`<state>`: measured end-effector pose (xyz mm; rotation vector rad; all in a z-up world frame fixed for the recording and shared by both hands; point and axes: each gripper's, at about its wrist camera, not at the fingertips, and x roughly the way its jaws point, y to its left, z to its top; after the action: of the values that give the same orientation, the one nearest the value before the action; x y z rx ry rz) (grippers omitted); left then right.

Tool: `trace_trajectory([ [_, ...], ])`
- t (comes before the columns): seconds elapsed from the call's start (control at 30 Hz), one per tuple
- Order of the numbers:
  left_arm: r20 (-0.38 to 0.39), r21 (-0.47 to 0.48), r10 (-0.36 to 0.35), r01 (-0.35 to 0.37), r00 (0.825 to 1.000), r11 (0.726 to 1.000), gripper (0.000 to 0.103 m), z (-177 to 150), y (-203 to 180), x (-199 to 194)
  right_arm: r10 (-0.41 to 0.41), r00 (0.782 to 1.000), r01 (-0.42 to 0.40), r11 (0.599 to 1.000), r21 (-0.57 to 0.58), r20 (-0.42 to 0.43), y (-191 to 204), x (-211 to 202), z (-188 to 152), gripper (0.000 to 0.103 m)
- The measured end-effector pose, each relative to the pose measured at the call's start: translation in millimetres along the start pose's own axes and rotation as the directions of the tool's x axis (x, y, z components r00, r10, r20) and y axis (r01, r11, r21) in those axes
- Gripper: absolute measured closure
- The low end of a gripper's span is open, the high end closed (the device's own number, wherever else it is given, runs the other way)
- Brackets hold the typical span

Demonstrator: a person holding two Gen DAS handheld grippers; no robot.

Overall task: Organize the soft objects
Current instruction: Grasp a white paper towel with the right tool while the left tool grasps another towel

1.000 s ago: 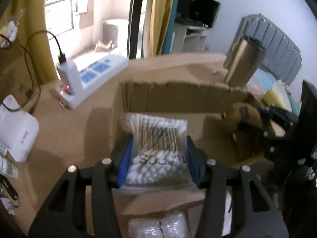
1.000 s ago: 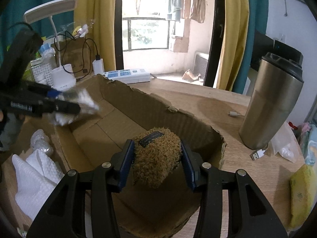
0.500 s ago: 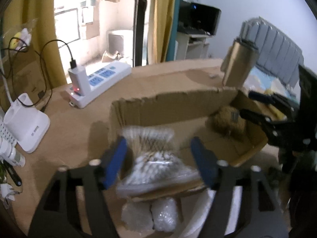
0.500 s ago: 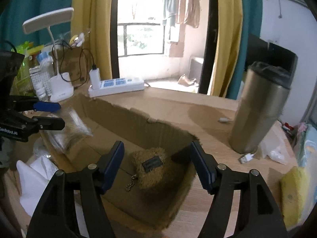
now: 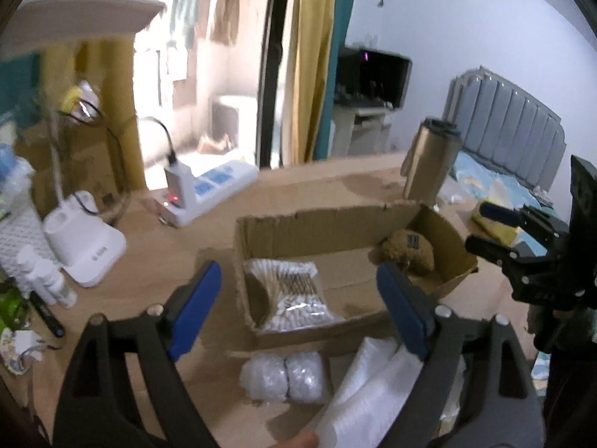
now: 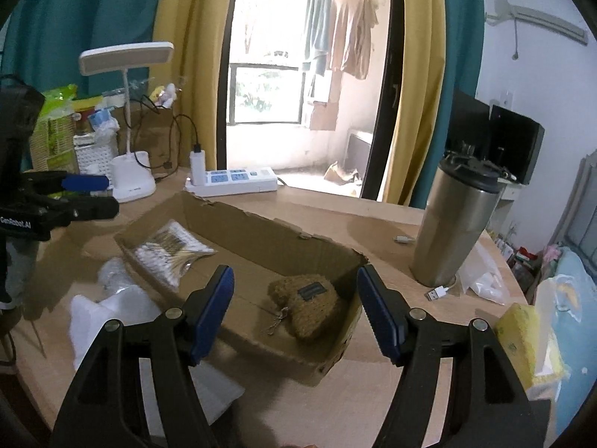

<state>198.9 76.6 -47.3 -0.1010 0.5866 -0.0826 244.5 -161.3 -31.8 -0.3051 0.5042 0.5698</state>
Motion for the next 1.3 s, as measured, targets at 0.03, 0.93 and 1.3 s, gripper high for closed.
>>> trace_trajectory([
  [0.03, 0.024, -0.002, 0.000, 0.000, 1.000, 1.000, 0.016, -1.8, -0.5, -9.3, -0.001, 1.000, 0.001, 1.000, -0.002, 0.005, 1.8, -5.0, -0.9, 0.031],
  [0.93, 0.145, -0.089, 0.024, -0.011, 0.989, 0.996, 0.010, -73.5, -6.1, -94.8, 0.116, 0.993, -0.114, 0.993, 0.041, -0.037, 63.3, -40.1, -36.4, 0.030],
  [1.3, 0.097, -0.146, 0.034, -0.019, 0.995, 0.989, 0.010, -97.5, 12.5, -87.7, 0.158, 0.979, -0.156, 0.987, 0.029, -0.130, 97.0, -9.1, -41.8, 0.030],
])
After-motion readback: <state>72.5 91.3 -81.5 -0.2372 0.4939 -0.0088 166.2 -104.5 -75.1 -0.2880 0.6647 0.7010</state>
